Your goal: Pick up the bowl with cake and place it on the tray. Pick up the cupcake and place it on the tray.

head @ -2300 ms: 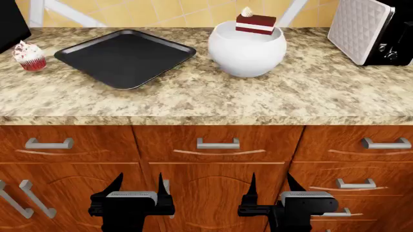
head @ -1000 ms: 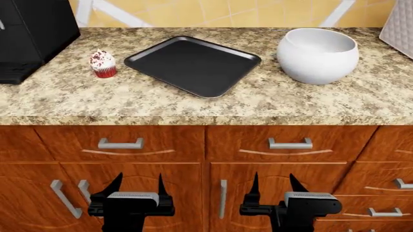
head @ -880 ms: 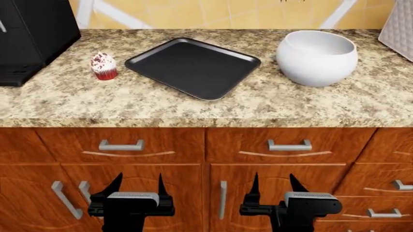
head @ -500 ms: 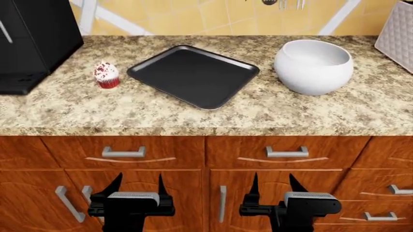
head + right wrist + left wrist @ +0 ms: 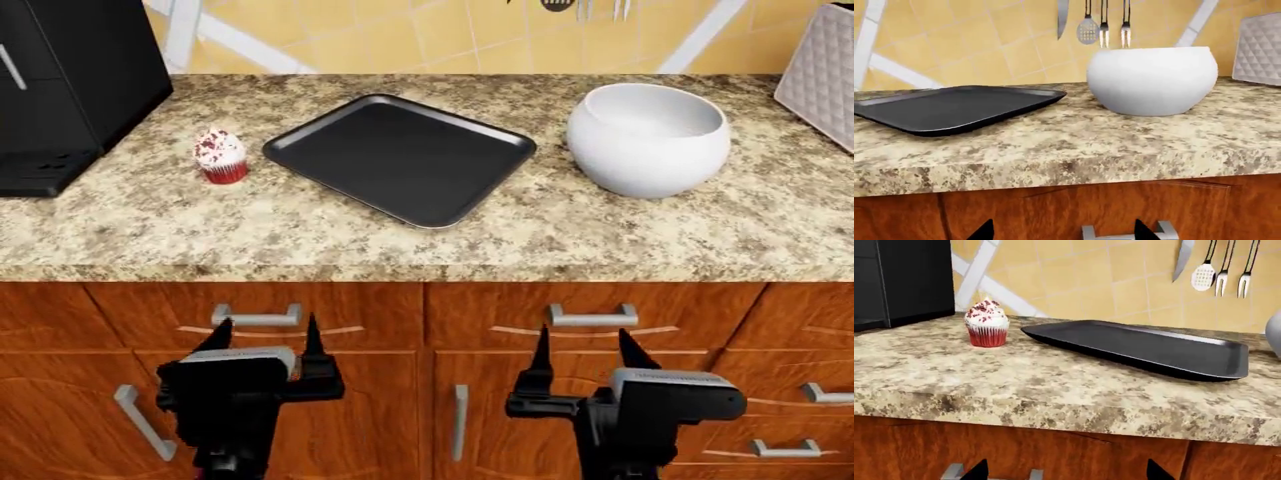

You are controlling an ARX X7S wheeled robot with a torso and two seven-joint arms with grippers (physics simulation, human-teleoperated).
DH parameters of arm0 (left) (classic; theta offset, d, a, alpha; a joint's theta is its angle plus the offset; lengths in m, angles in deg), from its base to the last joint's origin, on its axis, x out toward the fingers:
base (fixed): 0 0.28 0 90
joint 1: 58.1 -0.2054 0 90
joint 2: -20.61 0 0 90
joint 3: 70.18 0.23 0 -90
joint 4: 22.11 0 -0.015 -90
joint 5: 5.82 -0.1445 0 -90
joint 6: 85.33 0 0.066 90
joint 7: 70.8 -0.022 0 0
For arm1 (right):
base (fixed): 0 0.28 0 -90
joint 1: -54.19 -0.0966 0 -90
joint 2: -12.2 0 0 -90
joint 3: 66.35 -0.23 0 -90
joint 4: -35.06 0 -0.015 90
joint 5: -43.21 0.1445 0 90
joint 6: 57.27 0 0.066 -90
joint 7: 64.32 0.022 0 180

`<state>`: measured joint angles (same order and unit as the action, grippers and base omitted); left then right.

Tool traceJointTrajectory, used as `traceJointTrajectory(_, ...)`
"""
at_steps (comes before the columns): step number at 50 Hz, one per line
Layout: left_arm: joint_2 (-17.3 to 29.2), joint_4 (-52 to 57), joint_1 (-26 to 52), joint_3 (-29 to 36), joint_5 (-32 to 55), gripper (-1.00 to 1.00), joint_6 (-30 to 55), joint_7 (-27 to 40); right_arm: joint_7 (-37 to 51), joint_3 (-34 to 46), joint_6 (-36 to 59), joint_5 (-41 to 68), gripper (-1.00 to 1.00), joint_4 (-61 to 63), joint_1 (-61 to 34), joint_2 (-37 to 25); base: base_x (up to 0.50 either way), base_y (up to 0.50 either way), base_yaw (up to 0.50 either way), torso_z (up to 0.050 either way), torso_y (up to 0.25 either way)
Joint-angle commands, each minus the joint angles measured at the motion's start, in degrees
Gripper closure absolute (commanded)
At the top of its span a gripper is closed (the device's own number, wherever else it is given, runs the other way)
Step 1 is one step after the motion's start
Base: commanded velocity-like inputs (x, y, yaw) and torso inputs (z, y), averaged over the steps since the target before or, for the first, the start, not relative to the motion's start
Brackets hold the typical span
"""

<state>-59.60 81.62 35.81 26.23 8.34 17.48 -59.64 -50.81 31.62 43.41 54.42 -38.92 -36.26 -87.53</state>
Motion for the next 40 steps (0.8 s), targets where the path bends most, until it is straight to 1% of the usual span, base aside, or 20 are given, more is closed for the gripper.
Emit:
traceJointTrajectory(1, 6.09, 25.40, 17.26, -5.90, 15.52, -1.00, 29.30, 5.19, 7.13, -0.89, 43.67, 4.71, -1.00, 38.47, -12.12, -8.27, 0.00, 0.00, 0.00, 0.000, 0.000)
traceJointTrajectory(2, 7.06, 27.34, 20.77, -6.23, 16.92, -1.00, 32.57, 5.85, 7.26, -3.17, 52.26, 7.42, -1.00, 43.12, -17.15, -8.48, 0.00, 0.00, 0.00, 0.000, 0.000)
traceJointTrajectory(3, 8.98, 29.26, 24.14, -4.86, 15.68, -1.00, 34.19, 6.23, 13.99, -5.32, 58.22, 16.02, -1.00, 43.96, -22.83, -12.05, 0.00, 0.00, 0.00, 0.000, 0.000)
traceJointTrajectory(4, 10.17, 30.51, 26.66, -4.21, 15.57, -1.00, 35.69, 6.23, 22.58, -7.83, 61.08, 24.61, -1.00, 43.96, -28.13, -16.05, 0.00, 0.00, 0.00, 0.000, 0.000)
traceJointTrajectory(5, 11.08, 31.67, 29.74, -4.20, 16.22, -1.00, 38.07, 6.50, 31.18, -11.49, 67.54, 33.21, -1.00, 43.93, -35.29, -16.53, 0.00, 0.00, 0.00, 0.000, 0.000)
traceJointTrajectory(6, 11.70, 32.49, 32.66, -4.53, 17.22, -1.00, 40.37, 6.69, 39.77, -14.33, 73.90, 41.80, -1.00, 42.31, -41.92, -15.37, 0.00, 0.00, 0.00, 0.000, 0.000)
traceJointTrajectory(7, 12.12, 33.13, 35.32, -5.08, 18.28, -1.00, 42.39, 6.89, 48.37, -13.83, 76.20, 50.40, -1.00, 38.83, -47.19, -15.64, 0.00, 0.00, 0.00, 0.000, 0.000)
traceJointTrajectory(8, 12.30, 33.72, 37.70, -6.01, 19.79, -1.00, 44.49, 7.06, 56.55, -11.31, 75.75, 58.99, -1.00, 35.42, -51.49, -16.94, 0.00, 0.00, 0.00, 0.000, 0.000)
traceJointTrajectory(10, 12.93, 34.53, 41.32, -6.67, 20.64, -1.00, 46.31, 7.44, 66.87, -5.40, 73.02, 76.18, -1.00, 30.70, -58.58, -20.02, 0.00, 0.00, 0.00, 0.000, 0.000)
traceJointTrajectory(12, 13.87, 34.85, 44.05, -6.07, 19.67, -1.00, 46.29, 7.70, 74.15, 0.11, 70.02, 93.37, -1.00, 27.66, -64.70, -23.60, 0.00, 0.00, 0.00, 0.000, 0.000)
traceJointTrajectory(13, 14.11, 35.00, 45.20, -6.23, 19.93, -1.00, 46.91, 7.78, 76.15, 2.74, 67.91, 100.45, -1.00, 26.85, -67.37, -25.79, 0.00, 0.00, 0.00, 0.000, 0.000)
traceJointTrajectory(16, 14.76, 35.13, 47.85, -6.80, 20.78, -1.00, 48.19, 7.60, 76.38, 14.55, 58.47, 103.27, -1.00, 26.35, -76.98, -35.65, 0.00, 0.00, 0.00, 0.000, 0.000)
traceJointTrajectory(18, 14.95, 34.81, 48.25, -7.17, 21.00, -1.00, 48.04, 7.33, 76.21, 18.07, 55.89, 104.64, -1.00, 26.02, -80.49, -38.78, 0.00, 0.00, 0.00, 0.000, 0.000)
traceJointTrajectory(22, 15.88, 32.85, 46.25, -6.31, 18.91, -1.00, 45.13, 6.57, 75.74, 20.60, 54.27, 104.91, -1.00, 25.57, -82.71, -40.80, 0.00, 0.00, 0.00, 0.000, 0.000)
traceJointTrajectory(29, 16.40, 32.45, 45.13, -6.20, 18.24, -1.00, 43.72, 6.34, 75.65, 23.12, 51.44, 104.90, -1.00, 26.89, -83.66, -43.76, 0.00, 0.00, 0.00, 0.000, 0.000)
traceJointTrajectory(40, 16.86, 32.31, 44.76, -6.07, 19.12, -1.00, 44.16, 5.94, 74.86, 26.40, 49.74, 105.43, -1.00, 27.03, -84.61, -44.87, 0.00, 0.00, 0.00, 0.000, 0.000)
